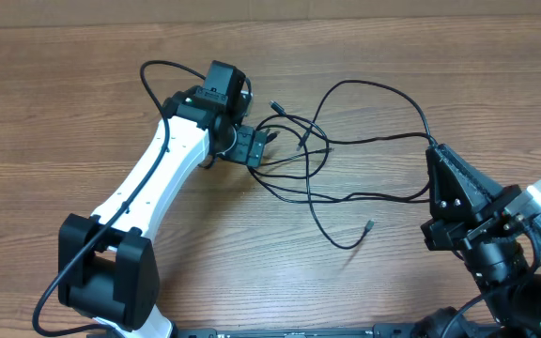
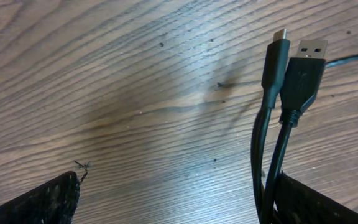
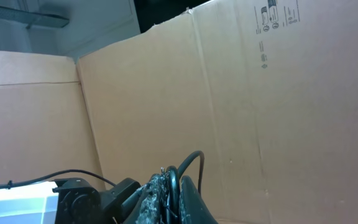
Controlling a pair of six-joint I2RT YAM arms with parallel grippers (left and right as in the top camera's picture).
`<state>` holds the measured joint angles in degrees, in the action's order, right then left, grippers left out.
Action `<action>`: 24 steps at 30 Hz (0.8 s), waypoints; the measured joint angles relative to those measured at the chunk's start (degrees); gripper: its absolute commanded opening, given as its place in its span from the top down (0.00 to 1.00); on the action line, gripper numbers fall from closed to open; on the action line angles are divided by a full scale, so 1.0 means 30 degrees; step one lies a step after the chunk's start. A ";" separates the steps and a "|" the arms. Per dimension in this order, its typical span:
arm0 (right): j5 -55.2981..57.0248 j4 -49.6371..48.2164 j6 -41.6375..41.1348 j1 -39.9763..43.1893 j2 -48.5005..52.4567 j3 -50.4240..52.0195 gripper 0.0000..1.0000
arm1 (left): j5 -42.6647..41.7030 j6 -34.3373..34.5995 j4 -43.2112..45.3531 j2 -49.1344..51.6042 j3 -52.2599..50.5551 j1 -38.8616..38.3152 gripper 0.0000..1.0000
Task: Untangle cables
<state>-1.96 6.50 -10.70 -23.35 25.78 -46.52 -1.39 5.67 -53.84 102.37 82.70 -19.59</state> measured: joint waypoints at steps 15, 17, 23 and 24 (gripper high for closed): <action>0.0321 0.0583 -0.0007 0.0000 0.0000 0.0000 0.96 | -0.0175 0.3213 -0.0641 0.0000 0.0000 0.3745 0.00; 0.0357 0.0721 0.0000 0.0000 0.0000 0.0000 0.96 | -0.0255 0.3767 -0.0634 0.0000 0.0000 0.4153 0.00; 0.0459 0.0838 -0.0007 0.0000 0.0000 0.0000 0.96 | -0.0474 0.4437 -0.0634 0.0000 0.0000 0.4459 0.01; 0.0459 0.0838 -0.0007 0.0000 0.0000 0.0000 0.96 | -0.0481 0.4503 -0.0634 0.0000 0.0000 0.4459 0.01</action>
<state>-0.58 9.02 -10.72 -23.35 25.78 -46.52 -2.83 19.18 -55.75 102.37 82.70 -6.22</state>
